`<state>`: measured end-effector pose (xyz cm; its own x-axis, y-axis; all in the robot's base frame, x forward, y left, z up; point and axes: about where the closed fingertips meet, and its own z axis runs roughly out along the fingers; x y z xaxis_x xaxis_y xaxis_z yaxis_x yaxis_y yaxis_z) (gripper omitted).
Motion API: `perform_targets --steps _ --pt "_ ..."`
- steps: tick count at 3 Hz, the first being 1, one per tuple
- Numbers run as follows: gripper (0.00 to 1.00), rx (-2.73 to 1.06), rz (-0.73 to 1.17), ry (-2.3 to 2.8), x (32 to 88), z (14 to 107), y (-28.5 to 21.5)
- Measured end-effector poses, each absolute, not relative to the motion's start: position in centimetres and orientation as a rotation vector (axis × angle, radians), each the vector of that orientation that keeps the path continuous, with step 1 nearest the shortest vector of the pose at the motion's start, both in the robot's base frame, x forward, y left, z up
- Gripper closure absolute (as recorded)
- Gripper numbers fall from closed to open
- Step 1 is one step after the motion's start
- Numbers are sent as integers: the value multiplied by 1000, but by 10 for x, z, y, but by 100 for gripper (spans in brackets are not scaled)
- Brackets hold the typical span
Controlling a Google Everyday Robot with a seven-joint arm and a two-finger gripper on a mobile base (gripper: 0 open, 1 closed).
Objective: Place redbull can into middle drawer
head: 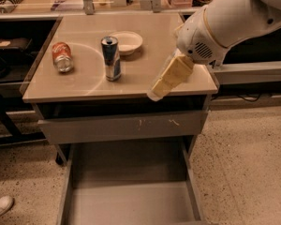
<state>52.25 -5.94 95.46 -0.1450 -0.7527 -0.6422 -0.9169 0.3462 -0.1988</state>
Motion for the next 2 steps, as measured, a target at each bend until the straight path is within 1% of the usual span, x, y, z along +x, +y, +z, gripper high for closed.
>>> perform_targets --steps 1,2 --pt "0 -1385 400 1903 544 947 -40" --pt "0 -1307 472 1878 577 936 -15"
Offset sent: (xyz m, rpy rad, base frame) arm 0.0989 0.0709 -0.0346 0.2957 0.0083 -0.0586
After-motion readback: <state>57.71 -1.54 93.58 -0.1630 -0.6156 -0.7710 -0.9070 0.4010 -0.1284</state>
